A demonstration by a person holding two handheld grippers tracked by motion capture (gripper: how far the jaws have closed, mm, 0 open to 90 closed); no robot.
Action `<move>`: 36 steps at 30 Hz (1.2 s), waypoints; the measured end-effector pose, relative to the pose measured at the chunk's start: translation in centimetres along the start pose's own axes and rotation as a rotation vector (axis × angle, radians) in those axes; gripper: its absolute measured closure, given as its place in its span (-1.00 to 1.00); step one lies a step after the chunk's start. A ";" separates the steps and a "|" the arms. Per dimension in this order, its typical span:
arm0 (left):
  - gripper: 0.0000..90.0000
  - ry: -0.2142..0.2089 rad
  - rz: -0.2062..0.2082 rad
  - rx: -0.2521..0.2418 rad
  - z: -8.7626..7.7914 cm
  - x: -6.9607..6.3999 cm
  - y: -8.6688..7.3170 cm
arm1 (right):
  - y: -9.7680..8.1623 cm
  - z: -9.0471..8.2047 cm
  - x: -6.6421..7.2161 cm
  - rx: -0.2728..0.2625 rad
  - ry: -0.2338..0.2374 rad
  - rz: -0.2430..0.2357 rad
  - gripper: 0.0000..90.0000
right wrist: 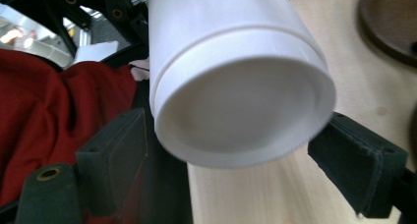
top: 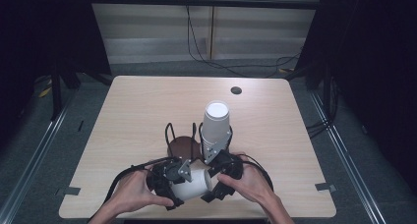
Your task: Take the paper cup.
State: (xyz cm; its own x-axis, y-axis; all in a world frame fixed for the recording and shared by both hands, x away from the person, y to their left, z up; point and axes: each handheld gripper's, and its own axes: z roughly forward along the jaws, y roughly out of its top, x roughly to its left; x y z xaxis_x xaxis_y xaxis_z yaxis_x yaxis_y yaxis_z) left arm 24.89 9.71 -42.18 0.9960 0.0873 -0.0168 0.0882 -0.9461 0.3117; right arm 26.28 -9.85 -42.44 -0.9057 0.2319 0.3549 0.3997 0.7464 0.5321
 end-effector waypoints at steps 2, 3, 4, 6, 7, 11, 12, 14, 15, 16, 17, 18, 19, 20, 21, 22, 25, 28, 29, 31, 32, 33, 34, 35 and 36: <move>-0.62 0.015 0.001 -0.008 -0.1 -0.1 0.0 | 0.1 0.2 0.0 0.007 0.011 0.004 -0.67; -0.62 0.004 0.003 -0.006 -0.3 0.0 -0.1 | 0.2 0.3 0.0 0.006 0.016 0.000 -0.67; -0.62 0.002 -0.002 -0.011 -0.3 -0.1 -0.2 | 0.2 0.5 0.0 0.011 0.019 -0.002 -0.66; -0.62 0.002 -0.002 -0.004 -0.3 -0.2 -0.2 | 0.3 0.5 0.0 0.009 0.011 -0.011 -0.67; -0.62 -0.002 0.005 0.002 -0.2 -0.2 -0.1 | 0.4 0.5 0.1 0.012 0.008 -0.004 -0.67; -0.62 -0.014 0.022 0.001 0.1 -0.5 0.3 | 0.6 0.6 0.2 0.007 0.029 -0.015 -0.66; -0.62 -0.021 0.018 -0.007 0.1 -0.5 0.3 | 0.7 0.7 0.3 0.005 0.027 -0.024 -0.65; -0.62 -0.020 0.018 -0.010 -0.2 -0.6 0.4 | 0.8 0.8 0.4 0.003 0.024 -0.034 -0.63; -0.62 -0.021 0.018 -0.012 -0.2 -0.6 0.4 | 0.8 0.7 0.5 -0.002 0.021 -0.032 -0.63; -0.62 -0.021 0.021 -0.016 -0.2 -0.7 0.5 | 0.8 0.7 0.6 -0.008 0.035 -0.034 -0.62; -0.62 -0.022 0.026 -0.013 -0.2 -0.7 0.5 | 0.9 0.6 0.7 -0.015 0.039 -0.041 -0.61; -0.62 -0.024 0.025 -0.009 -0.1 -0.8 0.6 | 1.0 0.6 0.8 -0.017 0.035 -0.041 -0.61; -0.62 -0.026 0.027 -0.007 0.0 -0.9 0.7 | 1.0 0.6 0.8 -0.017 0.037 -0.046 -0.61; -0.62 -0.025 0.029 -0.005 0.0 -0.9 0.8 | 1.0 0.6 0.9 -0.013 0.033 -0.047 -0.60; -0.63 -0.024 0.037 -0.005 0.0 -0.9 0.8 | 1.0 0.6 0.9 -0.013 0.036 -0.047 -0.55; -0.63 -0.029 0.034 -0.006 0.0 -0.9 0.8 | 1.0 0.7 0.9 -0.014 0.033 -0.053 -0.52; -0.63 -0.037 0.025 -0.016 -0.1 -0.9 0.7 | 1.0 0.8 0.9 -0.020 0.035 -0.054 -0.51; -0.63 -0.040 0.017 -0.021 -0.2 -0.9 0.6 | 1.0 0.8 1.0 -0.020 0.028 -0.056 -0.51; -0.63 -0.046 0.019 -0.018 -0.2 -0.9 0.7 | 1.0 0.8 1.0 -0.022 0.028 -0.058 -0.51; -0.63 -0.034 0.031 0.001 -0.2 -0.7 0.7 | 1.1 0.8 1.0 -0.018 0.024 -0.060 -0.51; -0.63 -0.035 0.030 0.002 -0.2 -0.7 0.7 | 1.1 0.9 1.0 -0.019 0.021 -0.054 -0.50; -0.63 -0.044 0.017 -0.008 -0.1 -0.8 0.6 | 1.1 0.9 1.0 -0.019 0.019 -0.055 -0.49; -0.64 -0.043 0.018 -0.019 -0.2 -0.7 0.6 | 1.1 0.9 1.0 -0.016 0.026 -0.056 -0.48; -0.65 -0.049 0.013 -0.029 -0.2 -0.7 0.5 | 1.1 0.8 0.9 -0.016 0.032 -0.052 -0.48; -0.66 -0.049 0.013 -0.029 -0.2 -0.7 0.5 | 1.1 0.8 0.9 -0.016 0.032 -0.052 -0.48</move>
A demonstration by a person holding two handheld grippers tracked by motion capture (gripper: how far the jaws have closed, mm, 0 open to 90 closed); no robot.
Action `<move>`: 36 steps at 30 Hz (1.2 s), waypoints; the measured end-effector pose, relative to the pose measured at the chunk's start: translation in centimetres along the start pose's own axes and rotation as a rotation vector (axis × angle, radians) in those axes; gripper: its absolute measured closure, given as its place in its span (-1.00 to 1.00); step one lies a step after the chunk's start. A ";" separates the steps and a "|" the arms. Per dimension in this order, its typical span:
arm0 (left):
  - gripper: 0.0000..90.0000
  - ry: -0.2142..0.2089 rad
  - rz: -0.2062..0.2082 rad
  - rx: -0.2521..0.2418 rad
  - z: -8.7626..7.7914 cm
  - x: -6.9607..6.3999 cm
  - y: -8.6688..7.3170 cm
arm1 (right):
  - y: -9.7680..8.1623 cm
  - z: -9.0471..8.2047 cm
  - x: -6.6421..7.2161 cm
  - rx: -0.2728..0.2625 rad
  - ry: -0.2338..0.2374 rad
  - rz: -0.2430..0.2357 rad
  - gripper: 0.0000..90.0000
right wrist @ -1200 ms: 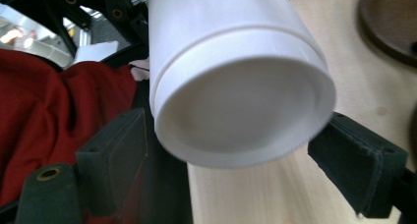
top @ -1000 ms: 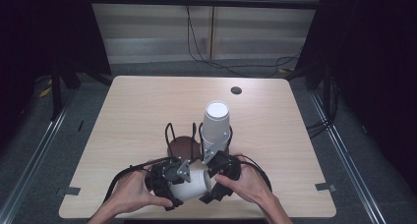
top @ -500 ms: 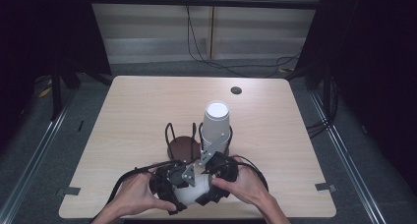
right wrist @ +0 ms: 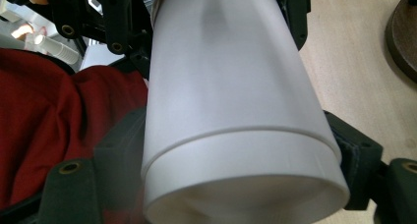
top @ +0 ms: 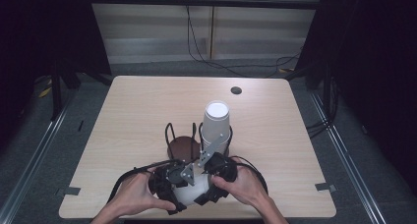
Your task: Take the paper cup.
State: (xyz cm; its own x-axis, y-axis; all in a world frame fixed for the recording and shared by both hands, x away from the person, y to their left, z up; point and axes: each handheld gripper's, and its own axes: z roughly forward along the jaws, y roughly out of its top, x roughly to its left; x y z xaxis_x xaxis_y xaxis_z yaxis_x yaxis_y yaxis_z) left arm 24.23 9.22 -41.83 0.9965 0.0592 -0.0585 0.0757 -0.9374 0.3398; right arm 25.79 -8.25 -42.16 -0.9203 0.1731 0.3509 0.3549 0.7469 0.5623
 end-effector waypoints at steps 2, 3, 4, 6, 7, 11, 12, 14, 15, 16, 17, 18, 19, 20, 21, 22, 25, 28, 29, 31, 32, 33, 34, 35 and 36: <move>-0.67 0.007 -0.002 -0.021 0.0 0.0 -0.1 | -0.1 -0.2 -0.1 0.001 0.003 0.008 -0.48; -0.68 0.010 0.007 -0.021 0.0 0.0 -0.1 | -0.1 -0.2 -0.1 0.001 0.004 0.006 -0.48; -0.68 0.012 0.013 -0.020 -0.1 0.0 -0.1 | -0.1 -0.2 -0.1 0.003 0.005 0.006 -0.47; -0.70 0.015 0.013 -0.033 -0.2 0.0 -0.2 | -0.1 -0.3 -0.1 -0.002 -0.001 0.000 -0.47; -0.71 0.014 0.017 -0.040 -0.3 0.1 -0.2 | -0.1 -0.3 -0.1 -0.004 0.001 0.008 -0.47; -0.72 0.028 0.006 -0.078 -0.4 0.3 -0.5 | -0.1 -0.5 0.0 -0.033 -0.021 0.000 -0.47; -0.72 0.022 0.004 -0.080 -0.4 0.3 -0.6 | -0.1 -0.5 0.0 -0.037 -0.024 0.003 -0.47; -0.73 0.024 0.000 -0.094 -0.4 0.4 -0.7 | -0.1 -0.5 -0.1 -0.042 -0.024 0.000 -0.47; -0.73 0.021 -0.002 -0.097 -0.4 0.4 -0.7 | -0.1 -0.5 0.0 -0.037 -0.023 0.010 -0.47; -0.74 0.025 -0.008 -0.100 -0.3 0.5 -0.7 | -0.1 -0.6 0.0 -0.033 -0.024 0.014 -0.47; -0.74 0.015 -0.016 -0.098 -0.2 0.5 -0.7 | -0.1 -0.5 -0.1 -0.042 -0.026 0.008 -0.47; -0.73 0.018 -0.005 -0.097 -0.2 0.6 -0.7 | -0.1 -0.5 -0.1 -0.030 -0.028 0.016 -0.47; -0.73 0.027 -0.003 -0.101 -0.1 0.5 -0.7 | -0.2 -0.4 -0.2 -0.035 -0.030 0.004 -0.47; -0.73 0.034 0.004 -0.105 -0.1 0.5 -0.7 | -0.2 -0.4 -0.2 -0.036 -0.034 0.003 -0.46; -0.73 0.034 0.004 -0.105 -0.1 0.5 -0.7 | -0.2 -0.4 -0.2 -0.036 -0.034 0.003 -0.46; -0.74 0.040 0.001 -0.134 -0.2 0.5 -0.8 | -0.3 -0.4 -0.2 -0.046 -0.043 0.004 -0.46; -0.74 0.037 -0.003 -0.157 -0.4 0.6 -0.9 | -0.3 -0.6 -0.3 -0.052 -0.041 0.001 -0.46; -0.74 0.033 -0.007 -0.181 -0.6 0.7 -1.0 | -0.3 -0.7 -0.3 -0.051 -0.037 0.009 -0.46; -0.74 0.036 -0.006 -0.188 -0.7 0.7 -1.0 | -0.4 -0.7 -0.3 -0.050 -0.037 0.008 -0.46; -0.74 0.030 -0.012 -0.202 -0.9 0.8 -1.1 | -0.4 -0.8 -0.3 -0.061 -0.036 0.007 -0.46; -0.75 0.028 -0.009 -0.208 -1.0 0.8 -1.1 | -0.4 -0.8 -0.3 -0.068 -0.037 -0.005 -0.46; -0.74 0.028 -0.008 -0.220 -1.0 0.8 -1.2 | -0.4 -0.8 -0.3 -0.066 -0.038 -0.005 -0.46; -0.74 0.029 -0.011 -0.226 -1.1 0.8 -1.2 | -0.4 -0.8 -0.3 -0.066 -0.033 -0.002 -0.46; -0.74 0.025 -0.012 -0.231 -1.2 0.8 -1.3 | -0.4 -0.8 -0.3 -0.064 -0.039 0.000 -0.46; -0.74 0.019 -0.011 -0.235 -1.2 0.9 -1.3 | -0.4 -0.7 -0.3 -0.066 -0.033 -0.001 -0.46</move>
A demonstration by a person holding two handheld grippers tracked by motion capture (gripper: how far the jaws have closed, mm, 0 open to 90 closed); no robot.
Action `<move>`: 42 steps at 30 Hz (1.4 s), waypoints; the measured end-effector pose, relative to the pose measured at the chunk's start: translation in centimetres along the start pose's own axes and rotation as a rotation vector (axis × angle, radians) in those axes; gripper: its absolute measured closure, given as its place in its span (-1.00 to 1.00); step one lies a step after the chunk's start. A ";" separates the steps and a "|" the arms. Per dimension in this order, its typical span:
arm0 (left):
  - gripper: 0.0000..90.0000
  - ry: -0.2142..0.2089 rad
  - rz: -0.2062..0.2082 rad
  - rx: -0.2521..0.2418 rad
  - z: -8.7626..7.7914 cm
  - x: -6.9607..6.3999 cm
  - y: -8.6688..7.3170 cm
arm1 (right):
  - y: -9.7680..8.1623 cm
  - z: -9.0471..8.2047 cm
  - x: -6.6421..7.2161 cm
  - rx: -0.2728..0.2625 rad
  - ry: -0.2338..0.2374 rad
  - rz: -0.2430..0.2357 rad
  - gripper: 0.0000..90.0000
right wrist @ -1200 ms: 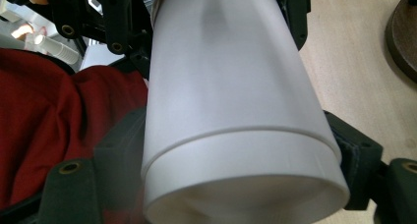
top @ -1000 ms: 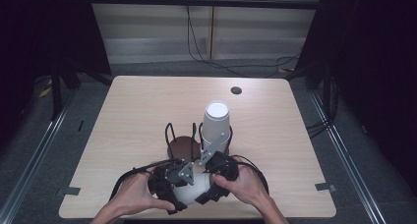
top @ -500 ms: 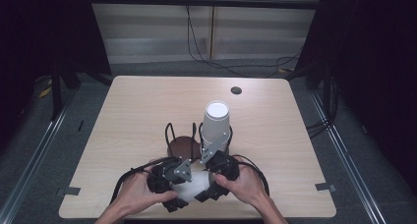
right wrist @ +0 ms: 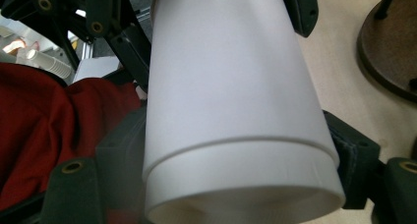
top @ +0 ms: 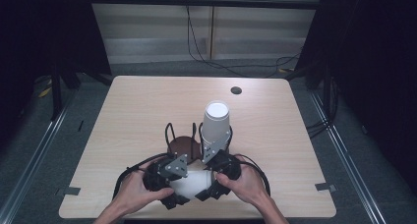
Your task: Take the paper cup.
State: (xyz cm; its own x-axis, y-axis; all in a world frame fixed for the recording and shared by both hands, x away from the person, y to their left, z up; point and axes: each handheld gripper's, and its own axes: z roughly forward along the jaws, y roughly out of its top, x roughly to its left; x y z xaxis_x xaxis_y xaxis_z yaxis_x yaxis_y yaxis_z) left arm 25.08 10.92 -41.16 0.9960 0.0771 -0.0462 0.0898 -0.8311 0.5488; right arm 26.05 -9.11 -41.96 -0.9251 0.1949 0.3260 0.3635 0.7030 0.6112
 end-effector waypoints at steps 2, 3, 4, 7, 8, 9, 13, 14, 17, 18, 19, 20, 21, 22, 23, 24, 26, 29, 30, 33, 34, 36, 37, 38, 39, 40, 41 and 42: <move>-0.74 -0.008 -0.016 -0.025 -0.1 0.1 -0.1 | 0.0 0.0 0.0 0.004 -0.004 -0.005 -0.46; -0.74 -0.021 -0.025 -0.035 -0.3 0.3 -0.2 | 0.0 0.0 0.0 0.002 -0.003 -0.003 -0.46; -0.74 -0.019 -0.027 -0.045 -0.3 0.3 -0.2 | 0.0 0.0 0.0 0.000 -0.003 -0.001 -0.46; -0.74 -0.025 -0.030 -0.064 -0.5 0.4 -0.3 | 0.0 -0.2 0.1 0.000 -0.007 0.000 -0.46; -0.74 -0.031 -0.041 -0.085 -0.7 0.4 -0.3 | 0.0 -0.3 0.1 -0.005 -0.011 0.003 -0.46; -0.73 -0.035 -0.044 -0.098 -0.9 0.6 -0.4 | -0.1 -0.3 0.1 0.007 -0.008 0.002 -0.46; -0.69 -0.060 -0.068 -0.167 -1.6 0.9 -0.6 | -0.2 -0.6 0.3 -0.006 -0.017 -0.004 -0.46; -0.68 -0.059 -0.070 -0.178 -1.7 1.0 -0.6 | -0.2 -0.7 0.2 -0.011 -0.011 -0.007 -0.46; -0.67 -0.062 -0.073 -0.194 -1.9 1.0 -0.7 | -0.2 -0.8 0.2 -0.014 -0.013 -0.003 -0.46; -0.67 -0.062 -0.081 -0.201 -1.9 1.0 -0.7 | -0.2 -0.9 0.3 -0.014 -0.015 -0.003 -0.46; -0.67 -0.061 -0.082 -0.201 -1.9 1.0 -0.8 | -0.3 -0.9 0.2 -0.013 -0.013 0.000 -0.46; -0.67 -0.058 -0.085 -0.201 -1.9 1.0 -0.8 | -0.3 -0.9 0.2 -0.013 -0.015 -0.003 -0.46; -0.67 -0.058 -0.089 -0.209 -1.9 1.1 -0.8 | -0.3 -0.9 0.2 -0.011 -0.019 -0.004 -0.47; -0.65 -0.056 -0.089 -0.214 -1.9 1.1 -0.9 | -0.4 -0.8 0.1 -0.011 -0.016 0.004 -0.47; -0.66 -0.058 -0.095 -0.219 -2.0 1.2 -0.9 | -0.4 -0.9 0.1 -0.010 -0.017 0.005 -0.47; -0.66 -0.058 -0.095 -0.225 -2.1 1.3 -1.0 | -0.5 -0.9 0.1 -0.009 -0.017 0.005 -0.47; -0.66 -0.051 -0.104 -0.244 -2.1 1.3 -1.1 | -0.5 -0.9 0.0 -0.013 -0.016 0.011 -0.47; -0.66 -0.041 -0.113 -0.258 -2.4 1.3 -1.2 | -0.6 -1.0 0.0 -0.015 -0.012 0.010 -0.47; -0.65 -0.035 -0.117 -0.267 -2.5 1.3 -1.2 | -0.7 -1.0 -0.1 -0.016 -0.009 0.015 -0.47; -0.65 -0.006 -0.144 -0.300 -3.1 1.6 -1.4 | -0.8 -1.2 -0.2 -0.014 -0.004 0.030 -0.47; -0.65 0.007 -0.160 -0.316 -3.3 1.7 -1.5 | -0.9 -1.3 -0.3 -0.014 -0.008 0.035 -0.47; -0.65 0.020 -0.185 -0.350 -3.8 1.9 -1.8 | -1.1 -1.6 -0.5 -0.026 -0.006 0.043 -0.47; -0.65 0.020 -0.183 -0.358 -3.9 1.9 -1.9 | -1.2 -1.8 -0.5 -0.028 -0.012 0.049 -0.47; -0.65 0.015 -0.188 -0.362 -4.1 2.0 -2.0 | -1.3 -1.8 -0.6 -0.030 -0.014 0.052 -0.47; -0.65 0.012 -0.193 -0.369 -4.1 1.9 -2.0 | -1.4 -1.9 -0.6 -0.035 -0.012 0.057 -0.47; -0.65 0.016 -0.191 -0.369 -4.2 1.9 -2.1 | -1.5 -2.0 -0.7 -0.035 -0.018 0.061 -0.47; -0.65 0.018 -0.195 -0.374 -4.2 1.9 -2.2 | -1.6 -2.1 -0.8 -0.041 -0.018 0.068 -0.47; -0.65 0.031 -0.204 -0.378 -4.3 1.8 -2.3 | -1.7 -2.2 -0.9 -0.050 -0.021 0.073 -0.47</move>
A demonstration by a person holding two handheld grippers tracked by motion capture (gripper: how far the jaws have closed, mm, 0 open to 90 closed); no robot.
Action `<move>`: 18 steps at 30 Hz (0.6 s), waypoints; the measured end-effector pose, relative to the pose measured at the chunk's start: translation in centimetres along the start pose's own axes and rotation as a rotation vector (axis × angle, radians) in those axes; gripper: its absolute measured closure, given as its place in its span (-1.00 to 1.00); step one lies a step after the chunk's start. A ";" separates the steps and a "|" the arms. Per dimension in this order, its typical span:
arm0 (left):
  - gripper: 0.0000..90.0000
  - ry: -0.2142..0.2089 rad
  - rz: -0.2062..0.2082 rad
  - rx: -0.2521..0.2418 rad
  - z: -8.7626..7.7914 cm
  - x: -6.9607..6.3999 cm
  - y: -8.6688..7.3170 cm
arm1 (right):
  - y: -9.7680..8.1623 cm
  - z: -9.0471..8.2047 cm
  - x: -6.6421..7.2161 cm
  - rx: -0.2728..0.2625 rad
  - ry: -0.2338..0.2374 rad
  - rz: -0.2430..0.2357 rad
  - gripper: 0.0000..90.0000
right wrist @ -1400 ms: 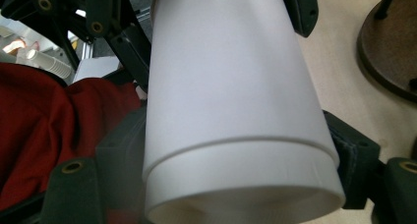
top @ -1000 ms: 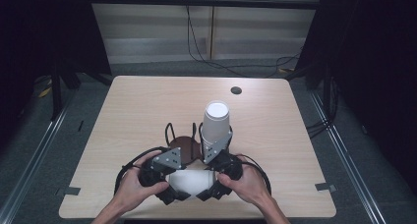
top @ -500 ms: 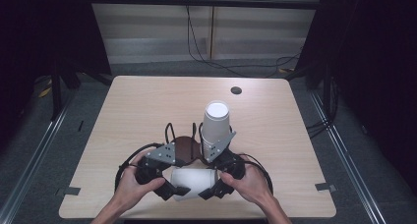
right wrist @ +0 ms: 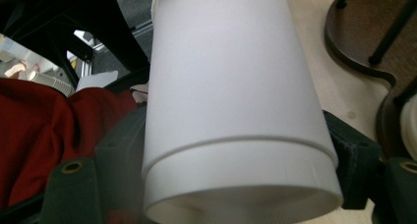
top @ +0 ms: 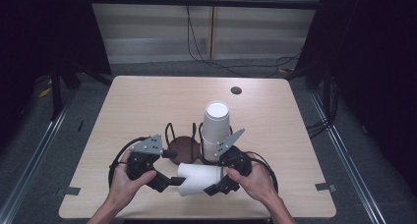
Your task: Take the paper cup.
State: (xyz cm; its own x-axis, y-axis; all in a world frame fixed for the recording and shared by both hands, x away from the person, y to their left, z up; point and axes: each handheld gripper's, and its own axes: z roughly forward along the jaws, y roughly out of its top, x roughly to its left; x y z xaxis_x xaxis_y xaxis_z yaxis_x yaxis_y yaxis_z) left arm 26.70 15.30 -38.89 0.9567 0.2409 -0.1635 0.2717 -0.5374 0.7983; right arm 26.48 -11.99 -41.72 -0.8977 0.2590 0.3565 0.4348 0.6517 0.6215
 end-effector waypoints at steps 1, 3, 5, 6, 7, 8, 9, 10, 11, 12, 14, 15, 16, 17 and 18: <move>-0.65 0.016 -0.012 -0.016 -0.1 -0.1 -0.1 | -0.1 -0.2 -0.1 -0.002 -0.006 0.011 -0.47; -0.65 0.015 -0.021 -0.040 -0.3 -0.2 -0.4 | -0.5 -0.5 -0.4 -0.027 0.002 0.023 -0.47; -0.65 0.023 -0.017 -0.042 -0.4 -0.2 -0.6 | -0.9 -0.7 -0.5 -0.037 -0.005 0.038 -0.47; -0.65 0.026 -0.018 -0.044 -0.5 -0.2 -0.9 | -0.9 -0.8 -0.6 -0.034 -0.006 0.041 -0.47; -0.65 0.028 -0.027 -0.055 -0.6 -0.1 -1.2 | -1.0 -0.9 -0.6 -0.044 -0.013 0.039 -0.47; -0.65 0.032 -0.039 -0.065 -0.7 0.0 -1.5 | -1.1 -0.9 -0.6 -0.055 -0.021 0.037 -0.47; -0.65 0.029 -0.047 -0.064 -0.8 0.1 -1.7 | -1.2 -1.0 -0.7 -0.080 -0.030 0.031 -0.47; -0.65 0.027 -0.048 -0.065 -0.8 0.2 -1.8 | -1.2 -1.1 -0.7 -0.090 -0.029 0.031 -0.47; -0.65 0.035 -0.052 -0.074 -0.9 0.2 -1.9 | -1.2 -1.2 -0.7 -0.100 -0.031 0.032 -0.47; -0.65 0.049 -0.054 -0.084 -0.9 0.2 -2.1 | -1.2 -1.3 -0.7 -0.107 -0.041 0.028 -0.47; -0.65 0.053 -0.054 -0.090 -0.7 0.3 -2.3 | -1.2 -1.5 -0.7 -0.125 -0.052 0.022 -0.47; -0.65 0.055 -0.055 -0.093 -0.6 0.3 -2.4 | -1.3 -1.6 -0.7 -0.136 -0.062 0.021 -0.47; -0.65 0.054 -0.054 -0.097 -0.5 0.2 -2.5 | -1.3 -1.7 -0.7 -0.151 -0.061 0.019 -0.47; -0.65 0.045 -0.052 -0.091 -0.4 0.2 -2.6 | -1.3 -1.8 -0.7 -0.154 -0.063 0.017 -0.47; -0.65 0.042 -0.052 -0.089 -0.3 0.1 -2.7 | -1.4 -1.9 -0.6 -0.166 -0.070 0.015 -0.47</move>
State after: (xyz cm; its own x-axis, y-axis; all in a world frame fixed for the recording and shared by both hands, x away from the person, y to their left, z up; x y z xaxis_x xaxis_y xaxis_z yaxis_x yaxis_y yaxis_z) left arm 26.04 17.07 -40.88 0.9359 0.3010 -0.1829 0.3084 -0.4497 0.8382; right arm 26.59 -14.40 -41.50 -0.8913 0.3204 0.3207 0.4487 0.5224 0.7251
